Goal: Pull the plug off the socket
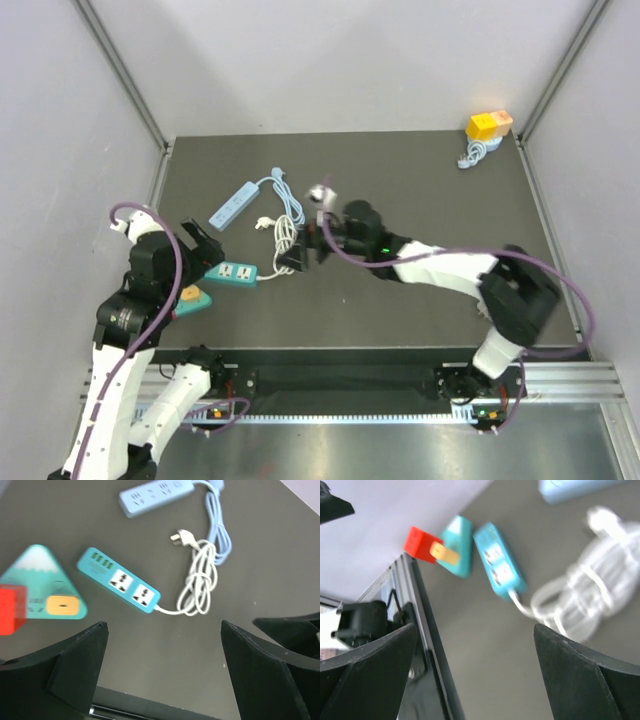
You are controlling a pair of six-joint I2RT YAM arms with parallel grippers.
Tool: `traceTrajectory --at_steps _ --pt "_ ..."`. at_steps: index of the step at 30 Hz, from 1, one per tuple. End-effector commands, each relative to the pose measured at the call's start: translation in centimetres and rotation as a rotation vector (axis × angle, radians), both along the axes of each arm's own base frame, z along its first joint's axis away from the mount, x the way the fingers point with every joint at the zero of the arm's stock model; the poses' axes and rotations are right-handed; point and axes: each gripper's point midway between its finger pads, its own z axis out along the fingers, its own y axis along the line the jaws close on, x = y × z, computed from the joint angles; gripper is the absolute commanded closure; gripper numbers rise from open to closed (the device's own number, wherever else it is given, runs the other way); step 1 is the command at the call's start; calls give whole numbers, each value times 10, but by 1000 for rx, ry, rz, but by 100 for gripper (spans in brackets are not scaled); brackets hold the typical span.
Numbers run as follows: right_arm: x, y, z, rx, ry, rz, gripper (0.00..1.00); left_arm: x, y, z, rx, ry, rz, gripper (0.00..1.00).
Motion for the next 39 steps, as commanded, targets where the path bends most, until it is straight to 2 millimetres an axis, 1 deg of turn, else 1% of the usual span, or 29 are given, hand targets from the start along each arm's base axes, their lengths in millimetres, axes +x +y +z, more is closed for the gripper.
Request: traceTrajectory --at_steps 1,2,3,4,5,6,7,8,9,10,13,15,17,18,19,20,21,22,23,24,25,26,27,28,30,34,36,37,39 --pt "-6 79 33 70 -209 139 1 -13 28 8 64 28 137 1" --pt "-8 93 33 73 -240 170 0 -19 35 5 83 50 171 2" --pt "-15 111 11 52 -225 209 0 -21 37 3 82 58 184 2" --pt "-15 127 26 86 -260 235 0 -23 40 2 80 64 202 3" --pt "-16 136 25 92 -266 253 0 -27 44 -2 95 78 221 3" --pt "-21 148 7 78 -256 283 0 -27 46 -3 100 82 232 5" --pt "-23 157 11 94 -273 305 0 -27 47 -7 108 101 242 6" --pt "-24 163 1 102 -278 320 0 -26 49 -10 124 119 254 7" --pt "-27 166 0 120 -284 335 0 -24 49 -14 131 139 255 7" --pt "-32 165 -7 131 -255 353 0 -18 48 -22 149 187 258 7" --pt "-29 163 -12 135 -272 332 0 -9 51 -43 183 288 303 6" --pt "-29 156 -9 113 -301 330 0 -5 54 -52 196 319 350 6" --pt "-23 148 -18 53 -359 302 0 5 51 -59 170 337 390 7" --pt "-18 144 -15 35 -384 281 0 9 51 -60 165 340 401 8" --pt "-10 138 -24 -19 -418 249 0 10 53 -66 164 365 446 9" --pt "-6 135 -28 -51 -432 234 0 12 54 -68 166 374 466 10" --pt "0 133 -24 -67 -452 213 0 14 54 -69 150 378 502 11" --pt "7 128 -24 -88 -477 178 0 14 55 -75 160 413 520 12" --pt "9 126 -23 -86 -491 167 0 13 54 -79 155 427 535 13" --pt "11 122 -16 -78 -506 154 0 14 53 -85 137 438 557 15" --pt "13 117 -18 -83 -510 143 0 16 52 -91 131 458 568 15" --pt "15 115 -15 -73 -519 130 0 16 51 -94 121 470 579 16" --pt "21 110 -11 -67 -524 112 0 15 53 -100 114 488 617 16" --pt "23 107 -15 -74 -518 103 0 13 56 -102 112 500 644 17" --pt "30 102 -14 -75 -520 82 0 8 61 -106 105 520 698 18" --pt "35 98 -17 -85 -521 67 0 7 65 -117 46 533 756 20" --pt "35 98 -15 -86 -526 63 0 4 66 -130 -9 572 770 19" --pt "36 97 -15 -92 -532 59 0 7 66 -136 -39 574 775 18" --pt "38 94 -11 -87 -544 50 0 0 70 -152 -75 633 817 17"
